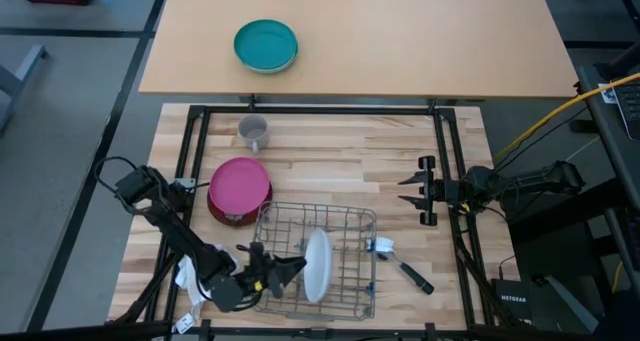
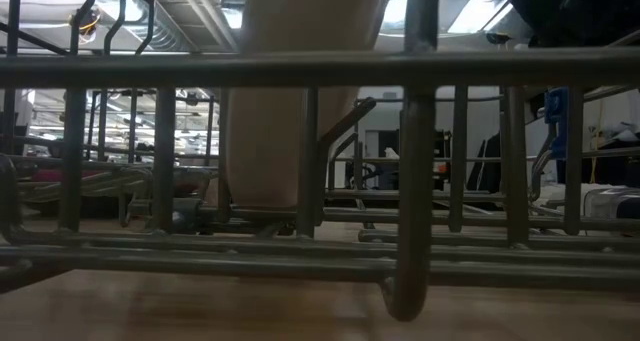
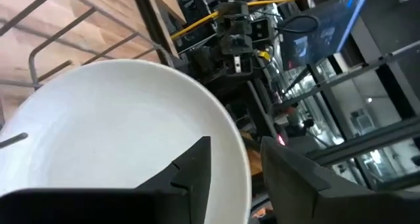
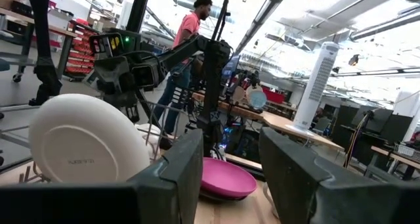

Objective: Sort dishes
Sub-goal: Put the pink plate into the dish rack

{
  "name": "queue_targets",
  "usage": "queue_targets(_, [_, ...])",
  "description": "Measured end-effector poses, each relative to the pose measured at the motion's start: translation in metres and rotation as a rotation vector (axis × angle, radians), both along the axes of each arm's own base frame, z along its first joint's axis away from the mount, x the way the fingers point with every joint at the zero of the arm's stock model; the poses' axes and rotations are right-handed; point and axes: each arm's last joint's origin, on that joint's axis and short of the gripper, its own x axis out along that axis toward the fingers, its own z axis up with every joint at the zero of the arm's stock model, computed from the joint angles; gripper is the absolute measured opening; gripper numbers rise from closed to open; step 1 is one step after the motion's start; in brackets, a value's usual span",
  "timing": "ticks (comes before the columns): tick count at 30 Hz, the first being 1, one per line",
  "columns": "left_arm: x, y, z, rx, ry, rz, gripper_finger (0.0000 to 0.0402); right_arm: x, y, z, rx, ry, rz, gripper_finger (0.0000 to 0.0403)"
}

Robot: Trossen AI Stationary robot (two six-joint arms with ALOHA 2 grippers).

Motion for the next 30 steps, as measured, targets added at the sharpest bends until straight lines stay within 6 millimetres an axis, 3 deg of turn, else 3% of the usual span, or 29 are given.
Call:
queue_targets(7, [-0.012, 0.001, 0.027, 0.104, 0.014, -0.022, 0.0124, 0.000, 0.000, 0.000, 0.017, 0.002, 0.006, 0.0154])
queue_targets(13, [-0.036, 0.014, 0.079, 0.334, 0.056, -0.032, 0.0124, 0.000, 0.000, 0.000, 0.016, 0.002, 0.012, 0.0154])
queue_targets(20, [-0.082, 0.045, 0.137, 0.699, 0.236, 0.042, 0.0124, 0.000, 0.000, 0.000, 0.016, 0.002, 0.012, 0.0154])
queue_targets(25, [-0.113, 0.069, 0.154, 0.888, 0.460, 0.160, 0.0124, 0.000, 0.000, -0.001, 0.015, 0.014, 0.012, 0.0154])
queue_targets(30, [-0.128, 0.092, 0.154, 0.899, 0.473, 0.169, 0.0124, 0.001, 0.000, -0.006, 0.008, 0.063, 0.012, 0.0154])
